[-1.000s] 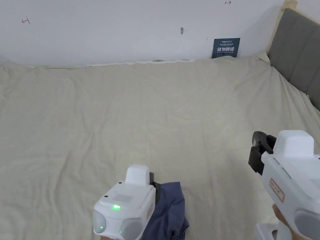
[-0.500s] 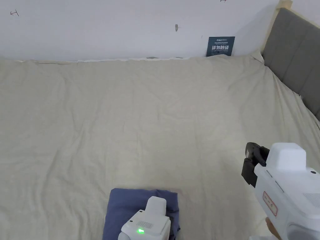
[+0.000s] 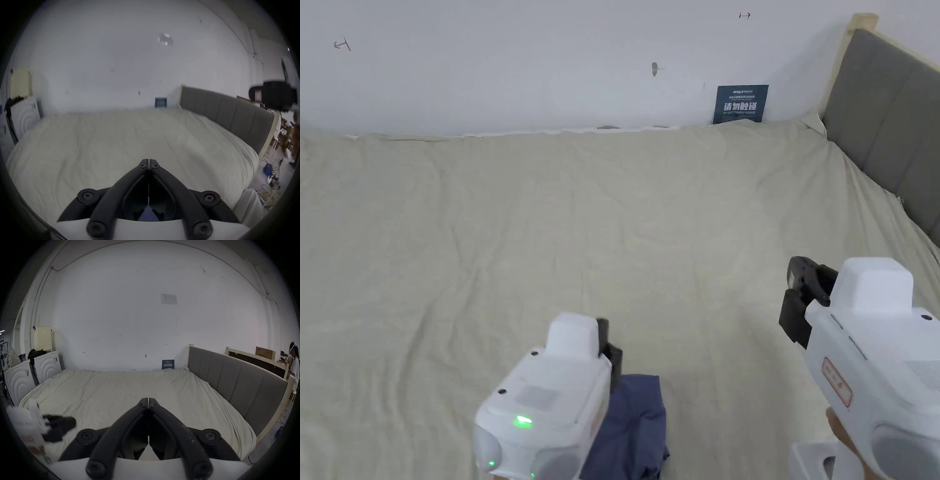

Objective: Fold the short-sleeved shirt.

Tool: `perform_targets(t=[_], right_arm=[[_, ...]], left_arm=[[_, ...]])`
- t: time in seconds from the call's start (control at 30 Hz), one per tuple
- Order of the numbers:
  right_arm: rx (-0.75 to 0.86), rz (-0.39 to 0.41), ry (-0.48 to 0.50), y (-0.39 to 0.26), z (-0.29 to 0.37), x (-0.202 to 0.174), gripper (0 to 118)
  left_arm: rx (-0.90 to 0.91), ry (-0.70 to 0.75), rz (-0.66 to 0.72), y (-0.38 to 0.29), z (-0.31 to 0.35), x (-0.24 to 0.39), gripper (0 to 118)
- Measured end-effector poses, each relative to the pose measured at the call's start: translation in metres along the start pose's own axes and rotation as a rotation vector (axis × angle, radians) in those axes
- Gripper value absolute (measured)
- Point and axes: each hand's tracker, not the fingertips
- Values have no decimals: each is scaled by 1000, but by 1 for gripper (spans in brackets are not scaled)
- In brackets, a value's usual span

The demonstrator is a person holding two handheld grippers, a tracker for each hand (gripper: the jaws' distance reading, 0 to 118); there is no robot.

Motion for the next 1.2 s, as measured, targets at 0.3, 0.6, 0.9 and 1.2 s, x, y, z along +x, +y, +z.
perform_targets(t=[0.3,0.6,0.9,1.2], right_arm=[[109,33,-3,30,11,-25,2],[165,83,-10,36,14,-46,2],[155,91,12,34,11,-57,2],[94,78,60,5,-7,-71,2]], left_arm=[[199,176,-78,71,47,-65,0],[244,322,-49,80,73,-126,0],[248,339,-12,73,79,-146,0],[234,329,2,69,73,-147,0]])
